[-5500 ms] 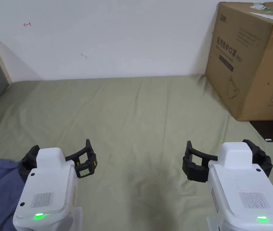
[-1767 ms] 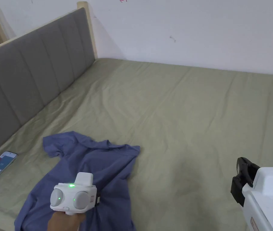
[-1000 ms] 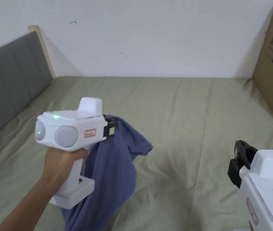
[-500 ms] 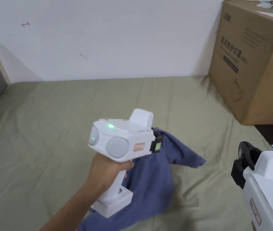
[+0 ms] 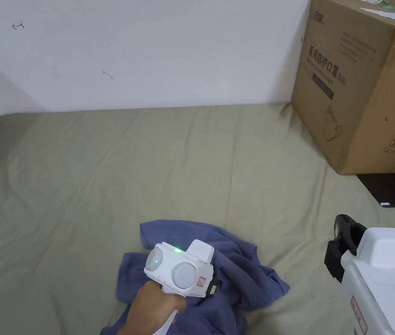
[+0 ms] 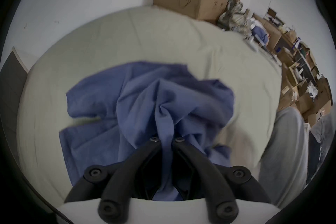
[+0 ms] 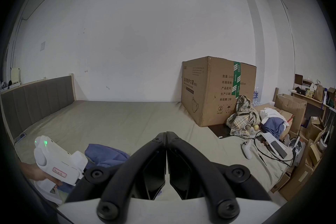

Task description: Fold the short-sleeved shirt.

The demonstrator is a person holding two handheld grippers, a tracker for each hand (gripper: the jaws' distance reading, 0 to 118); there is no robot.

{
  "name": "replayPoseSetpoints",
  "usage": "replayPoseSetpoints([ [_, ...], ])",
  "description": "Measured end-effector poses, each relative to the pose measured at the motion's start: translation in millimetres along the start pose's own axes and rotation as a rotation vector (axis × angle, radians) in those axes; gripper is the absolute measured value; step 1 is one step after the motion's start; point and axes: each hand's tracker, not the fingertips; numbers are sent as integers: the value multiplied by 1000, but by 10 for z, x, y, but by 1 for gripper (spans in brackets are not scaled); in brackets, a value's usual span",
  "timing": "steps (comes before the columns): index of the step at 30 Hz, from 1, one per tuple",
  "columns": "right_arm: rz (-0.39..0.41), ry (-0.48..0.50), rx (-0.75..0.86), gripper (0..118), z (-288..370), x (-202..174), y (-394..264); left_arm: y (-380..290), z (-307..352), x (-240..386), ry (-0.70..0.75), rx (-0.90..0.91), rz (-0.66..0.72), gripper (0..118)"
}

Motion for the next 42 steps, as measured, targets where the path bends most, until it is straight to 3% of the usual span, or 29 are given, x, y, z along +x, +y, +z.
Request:
replayPoseSetpoints([
  [4, 6, 7, -6, 0, 11, -33, 7, -46, -50, -7, 20, -7, 12, 8],
  [6, 9, 8, -4, 0, 22, -47, 25, -32, 51, -7, 7, 34, 38, 27],
  [8, 8, 10, 0, 0, 33, -58, 49, -15, 199, -9, 13, 79, 75, 74],
  [10, 5, 14, 7, 0, 46, -74, 85, 26, 391, -13, 47, 143, 105, 110],
  [22, 6, 34, 93, 0, 181, -205, 380, 27, 1966, -201, 299, 730, 99, 113],
  [28, 5, 44, 129, 0, 245, -259, 497, -270, 2316, -305, 434, 921, 172, 112],
  [32, 10, 50, 148, 0, 278, -294, 538, -490, 2413, -410, 522, 1006, 217, 99],
  [33, 11, 53, 151, 0, 281, -297, 545, -535, 2429, -444, 528, 1021, 221, 90],
  [35, 9, 56, 155, 0, 289, -306, 554, -584, 2446, -527, 524, 1020, 227, 60],
  [36, 10, 56, 156, 0, 293, -313, 558, -596, 2458, -564, 525, 1013, 230, 41],
  [37, 11, 57, 158, 0, 291, -317, 561, -607, 2461, -603, 522, 999, 233, 15],
  [38, 11, 58, 159, 0, 291, -322, 563, -617, 2450, -636, 519, 980, 236, 1],
  [42, 8, 62, 160, 0, 288, -341, 568, -637, 2404, -723, 501, 947, 242, 0],
])
